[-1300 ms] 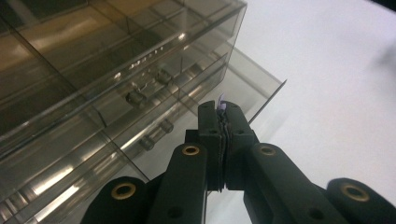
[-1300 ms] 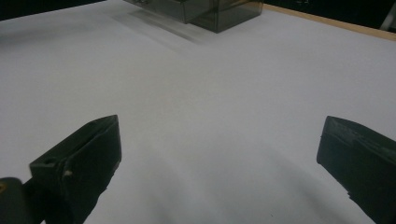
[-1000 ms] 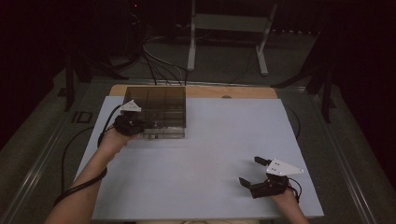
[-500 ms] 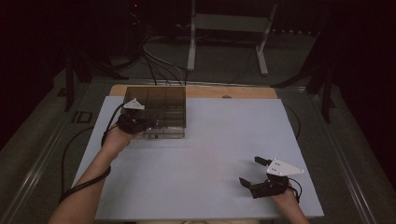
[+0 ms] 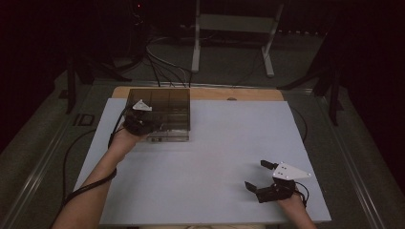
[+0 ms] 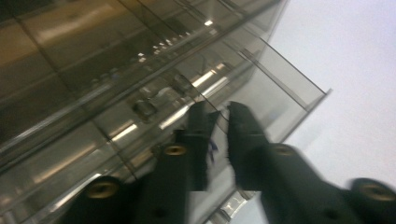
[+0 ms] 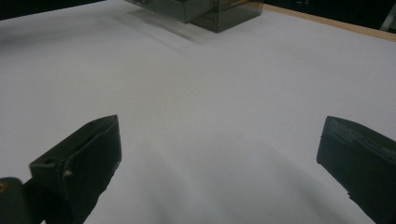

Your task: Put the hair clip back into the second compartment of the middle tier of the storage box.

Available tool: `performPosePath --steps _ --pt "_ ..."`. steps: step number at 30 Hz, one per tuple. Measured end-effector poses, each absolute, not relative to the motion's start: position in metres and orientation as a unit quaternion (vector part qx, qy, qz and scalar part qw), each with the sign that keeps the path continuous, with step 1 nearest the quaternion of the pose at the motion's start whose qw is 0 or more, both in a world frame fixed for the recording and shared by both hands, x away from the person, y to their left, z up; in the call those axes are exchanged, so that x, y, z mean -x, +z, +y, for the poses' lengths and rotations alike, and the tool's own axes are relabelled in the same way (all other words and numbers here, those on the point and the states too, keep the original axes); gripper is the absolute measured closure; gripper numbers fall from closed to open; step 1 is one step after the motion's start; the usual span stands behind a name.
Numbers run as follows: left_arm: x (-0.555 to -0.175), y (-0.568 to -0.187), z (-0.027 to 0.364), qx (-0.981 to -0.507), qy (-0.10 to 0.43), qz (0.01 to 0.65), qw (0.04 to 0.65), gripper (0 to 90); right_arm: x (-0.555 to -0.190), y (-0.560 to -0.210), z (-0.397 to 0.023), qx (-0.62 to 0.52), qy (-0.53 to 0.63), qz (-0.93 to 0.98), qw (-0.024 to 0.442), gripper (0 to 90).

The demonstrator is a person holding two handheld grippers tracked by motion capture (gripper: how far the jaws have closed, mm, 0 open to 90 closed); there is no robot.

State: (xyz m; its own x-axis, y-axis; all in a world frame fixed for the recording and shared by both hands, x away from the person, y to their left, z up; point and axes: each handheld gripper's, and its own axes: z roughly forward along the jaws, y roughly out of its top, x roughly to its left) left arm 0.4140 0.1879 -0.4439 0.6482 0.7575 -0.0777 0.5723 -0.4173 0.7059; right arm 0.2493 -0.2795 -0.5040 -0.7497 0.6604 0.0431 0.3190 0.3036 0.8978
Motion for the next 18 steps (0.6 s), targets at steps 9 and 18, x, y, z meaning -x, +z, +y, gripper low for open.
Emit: performPosePath --steps 9,18 --pt "-0.405 -0.438 0.185 -0.835 0.118 0.387 0.373 27.9 -0.249 -0.504 -0.279 -0.309 0.502 0.790 0.168 0.1" --pt "-0.393 -0.435 0.189 -0.836 0.098 0.383 0.379 0.6 -0.249 -0.504 -0.279 -0.309 0.502 0.790 0.168 0.1"
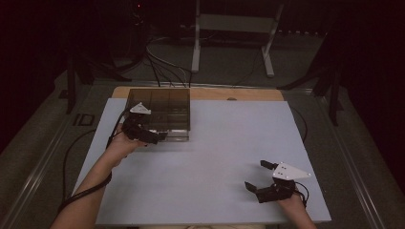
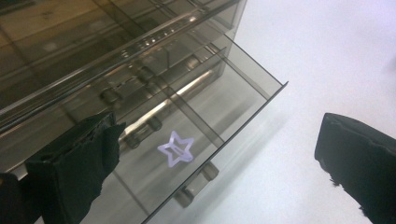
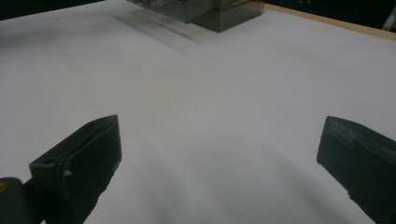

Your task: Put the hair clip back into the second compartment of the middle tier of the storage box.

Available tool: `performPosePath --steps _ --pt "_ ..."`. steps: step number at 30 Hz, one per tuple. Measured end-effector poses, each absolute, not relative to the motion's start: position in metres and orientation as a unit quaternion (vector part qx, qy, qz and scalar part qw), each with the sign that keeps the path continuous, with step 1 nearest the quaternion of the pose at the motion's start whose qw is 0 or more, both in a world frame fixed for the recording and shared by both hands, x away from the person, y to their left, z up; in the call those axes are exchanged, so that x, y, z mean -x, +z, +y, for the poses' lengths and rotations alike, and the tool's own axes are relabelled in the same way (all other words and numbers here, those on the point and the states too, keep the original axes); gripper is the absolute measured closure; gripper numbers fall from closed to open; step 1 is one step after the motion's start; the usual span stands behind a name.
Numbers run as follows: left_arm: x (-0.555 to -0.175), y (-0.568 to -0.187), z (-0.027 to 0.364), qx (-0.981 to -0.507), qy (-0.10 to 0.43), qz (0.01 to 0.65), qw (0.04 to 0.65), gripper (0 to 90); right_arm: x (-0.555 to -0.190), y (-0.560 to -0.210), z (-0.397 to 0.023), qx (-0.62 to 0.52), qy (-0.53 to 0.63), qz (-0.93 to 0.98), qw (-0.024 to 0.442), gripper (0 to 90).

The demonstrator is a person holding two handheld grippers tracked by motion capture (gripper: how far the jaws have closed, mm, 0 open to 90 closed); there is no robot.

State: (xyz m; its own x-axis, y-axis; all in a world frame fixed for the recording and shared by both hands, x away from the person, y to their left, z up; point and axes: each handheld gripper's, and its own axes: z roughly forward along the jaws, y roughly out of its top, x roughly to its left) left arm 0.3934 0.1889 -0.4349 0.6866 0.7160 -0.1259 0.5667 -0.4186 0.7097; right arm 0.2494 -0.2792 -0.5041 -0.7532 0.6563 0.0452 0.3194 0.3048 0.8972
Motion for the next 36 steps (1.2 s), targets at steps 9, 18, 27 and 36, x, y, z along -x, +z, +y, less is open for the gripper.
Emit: performPosePath --steps 9,18,27,36 --pt "-0.377 -0.435 0.204 -0.833 0.092 0.375 0.397 0.0 -0.249 -0.504 -0.278 -0.307 0.500 0.792 0.168 0.1" --pt "-0.362 -0.436 0.213 -0.829 0.098 0.379 0.400 0.0 -0.249 -0.504 -0.277 -0.306 0.500 0.792 0.169 0.1" --pt "-0.347 -0.440 0.217 -0.831 0.103 0.374 0.399 0.0 -0.249 -0.504 -0.277 -0.307 0.500 0.792 0.168 0.1" --pt "-0.334 -0.446 0.218 -0.828 0.103 0.374 0.404 0.0 -0.249 -0.504 -0.277 -0.308 0.499 0.792 0.168 0.1"
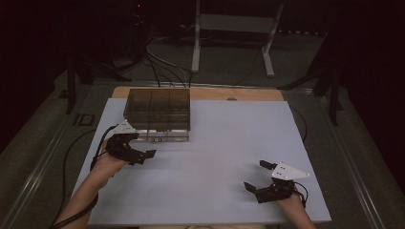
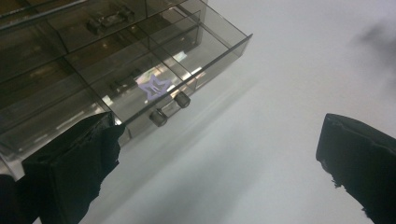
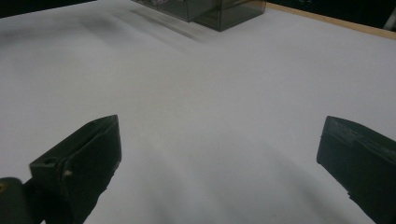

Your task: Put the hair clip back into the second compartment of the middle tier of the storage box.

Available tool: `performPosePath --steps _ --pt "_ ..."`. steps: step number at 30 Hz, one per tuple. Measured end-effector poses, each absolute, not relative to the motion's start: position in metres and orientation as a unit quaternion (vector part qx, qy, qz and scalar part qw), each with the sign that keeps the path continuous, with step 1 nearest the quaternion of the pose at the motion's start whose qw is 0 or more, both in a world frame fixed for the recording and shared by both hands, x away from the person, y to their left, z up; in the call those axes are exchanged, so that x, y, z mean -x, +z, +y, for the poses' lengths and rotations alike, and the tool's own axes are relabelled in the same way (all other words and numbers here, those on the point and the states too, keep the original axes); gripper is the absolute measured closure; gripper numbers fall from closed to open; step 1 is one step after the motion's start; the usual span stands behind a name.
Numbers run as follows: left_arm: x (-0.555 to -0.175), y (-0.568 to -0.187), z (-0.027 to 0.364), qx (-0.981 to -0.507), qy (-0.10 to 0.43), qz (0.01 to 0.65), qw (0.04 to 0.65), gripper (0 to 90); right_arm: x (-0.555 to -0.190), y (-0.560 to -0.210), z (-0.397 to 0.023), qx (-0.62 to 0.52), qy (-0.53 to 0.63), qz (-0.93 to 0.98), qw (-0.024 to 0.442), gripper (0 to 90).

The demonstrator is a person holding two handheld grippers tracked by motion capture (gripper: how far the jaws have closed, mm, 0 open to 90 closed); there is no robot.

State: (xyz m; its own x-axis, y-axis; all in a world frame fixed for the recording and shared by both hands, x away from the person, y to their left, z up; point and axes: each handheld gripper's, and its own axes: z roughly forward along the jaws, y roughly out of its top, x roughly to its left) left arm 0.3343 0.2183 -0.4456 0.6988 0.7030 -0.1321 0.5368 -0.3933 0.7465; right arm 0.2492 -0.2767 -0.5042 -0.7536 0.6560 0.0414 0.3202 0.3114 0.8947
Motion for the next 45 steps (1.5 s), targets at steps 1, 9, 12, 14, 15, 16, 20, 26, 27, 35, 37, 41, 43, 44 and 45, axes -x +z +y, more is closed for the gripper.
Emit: performPosePath --steps 1,9,12,14,15,16,20,26,27,35,37,41,43,44,45 --pt "-0.333 -0.446 0.218 -0.829 0.102 0.372 0.404 0.0 -0.249 -0.504 -0.277 -0.308 0.500 0.792 0.168 0.1" --pt "-0.320 -0.453 0.218 -0.833 0.098 0.370 0.399 0.0 -0.249 -0.504 -0.277 -0.308 0.499 0.792 0.168 0.1" --pt "-0.316 -0.456 0.219 -0.834 0.096 0.369 0.399 0.0 -0.249 -0.504 -0.277 -0.308 0.500 0.792 0.168 0.1" --pt "-0.313 -0.458 0.219 -0.834 0.095 0.369 0.400 0.0 -0.249 -0.504 -0.277 -0.308 0.500 0.792 0.167 0.1" --pt "-0.312 -0.459 0.219 -0.835 0.096 0.368 0.398 0.0 -0.249 -0.504 -0.277 -0.308 0.499 0.792 0.168 0.1" --pt "-0.310 -0.461 0.219 -0.836 0.095 0.367 0.397 0.0 -0.249 -0.504 -0.276 -0.308 0.499 0.792 0.168 0.1" --pt "-0.306 -0.465 0.221 -0.837 0.094 0.365 0.396 0.0 -0.249 -0.504 -0.277 -0.308 0.499 0.792 0.168 0.1" --pt "-0.300 -0.470 0.224 -0.834 0.092 0.368 0.401 0.0 -0.249 -0.504 -0.277 -0.308 0.498 0.793 0.168 0.1" --pt "-0.299 -0.471 0.224 -0.834 0.092 0.368 0.400 0.0 -0.249 -0.504 -0.277 -0.308 0.498 0.793 0.168 0.1" --pt "-0.290 -0.479 0.227 -0.826 0.101 0.367 0.415 0.0 -0.249 -0.504 -0.277 -0.308 0.498 0.793 0.168 0.1" --pt "-0.288 -0.480 0.228 -0.827 0.105 0.368 0.412 0.0 -0.249 -0.504 -0.277 -0.307 0.498 0.793 0.168 0.1" --pt "-0.284 -0.485 0.228 -0.834 0.104 0.364 0.402 0.0 -0.249 -0.504 -0.277 -0.308 0.498 0.793 0.168 0.1" --pt "-0.282 -0.488 0.228 -0.836 0.102 0.364 0.399 0.0 -0.249 -0.504 -0.277 -0.307 0.498 0.793 0.168 0.1" --pt "-0.281 -0.489 0.228 -0.836 0.102 0.365 0.398 0.0 -0.249 -0.504 -0.277 -0.308 0.498 0.794 0.168 0.1" --pt "-0.280 -0.490 0.228 -0.837 0.099 0.364 0.396 0.0 -0.249 -0.504 -0.277 -0.307 0.497 0.794 0.168 0.1"
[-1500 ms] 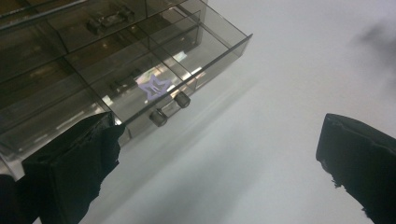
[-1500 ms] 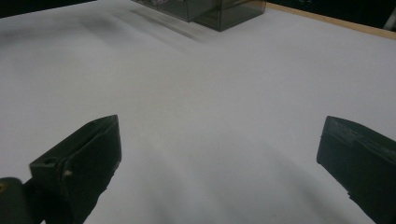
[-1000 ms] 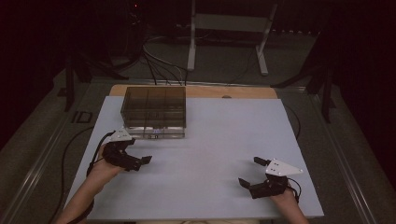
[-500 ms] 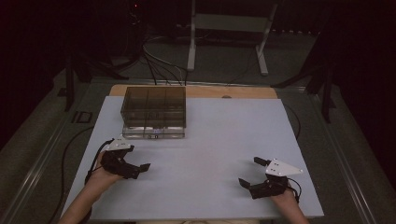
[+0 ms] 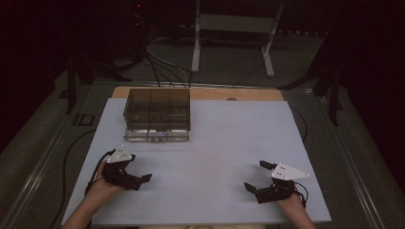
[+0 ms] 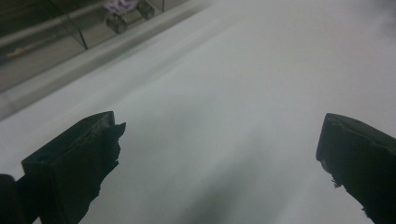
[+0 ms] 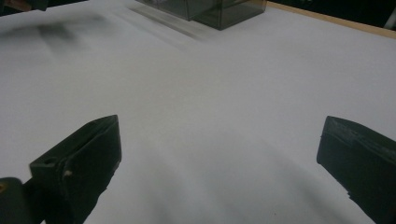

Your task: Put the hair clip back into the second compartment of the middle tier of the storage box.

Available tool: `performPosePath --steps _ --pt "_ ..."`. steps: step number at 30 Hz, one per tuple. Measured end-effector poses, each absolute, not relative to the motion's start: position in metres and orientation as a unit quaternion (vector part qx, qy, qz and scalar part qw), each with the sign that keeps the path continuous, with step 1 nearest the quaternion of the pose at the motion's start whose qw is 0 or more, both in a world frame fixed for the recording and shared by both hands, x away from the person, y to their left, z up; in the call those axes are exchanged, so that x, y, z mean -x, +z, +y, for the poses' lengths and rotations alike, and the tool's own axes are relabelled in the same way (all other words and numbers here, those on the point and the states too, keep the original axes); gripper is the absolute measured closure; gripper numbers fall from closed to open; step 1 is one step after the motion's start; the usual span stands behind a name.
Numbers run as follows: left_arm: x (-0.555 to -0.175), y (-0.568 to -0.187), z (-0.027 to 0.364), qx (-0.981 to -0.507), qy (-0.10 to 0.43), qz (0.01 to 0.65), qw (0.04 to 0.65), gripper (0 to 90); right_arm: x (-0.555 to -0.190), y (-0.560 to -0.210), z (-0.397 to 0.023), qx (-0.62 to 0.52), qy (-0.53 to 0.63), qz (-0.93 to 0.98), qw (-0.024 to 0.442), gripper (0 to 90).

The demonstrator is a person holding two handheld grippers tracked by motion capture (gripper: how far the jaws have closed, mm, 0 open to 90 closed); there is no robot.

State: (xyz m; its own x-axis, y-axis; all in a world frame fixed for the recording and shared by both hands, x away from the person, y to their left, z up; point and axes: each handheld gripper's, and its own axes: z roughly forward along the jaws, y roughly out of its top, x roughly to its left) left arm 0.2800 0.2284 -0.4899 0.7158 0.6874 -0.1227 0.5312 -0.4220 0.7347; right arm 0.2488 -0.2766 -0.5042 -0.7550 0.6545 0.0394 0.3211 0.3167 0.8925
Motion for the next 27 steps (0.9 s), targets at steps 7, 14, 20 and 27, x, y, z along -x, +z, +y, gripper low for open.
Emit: performPosePath --steps 7,14,20,27 --pt "-0.276 -0.492 0.233 -0.836 0.099 0.364 0.399 0.0 -0.249 -0.504 -0.276 -0.306 0.496 0.795 0.167 0.1" --pt "-0.270 -0.496 0.239 -0.834 0.099 0.371 0.396 0.0 -0.249 -0.504 -0.277 -0.306 0.497 0.795 0.167 0.1" --pt "-0.269 -0.500 0.242 -0.833 0.095 0.376 0.394 0.0 -0.248 -0.504 -0.277 -0.307 0.497 0.794 0.168 0.1" --pt "-0.269 -0.500 0.240 -0.834 0.093 0.372 0.397 0.0 -0.248 -0.504 -0.277 -0.306 0.496 0.795 0.169 0.1"
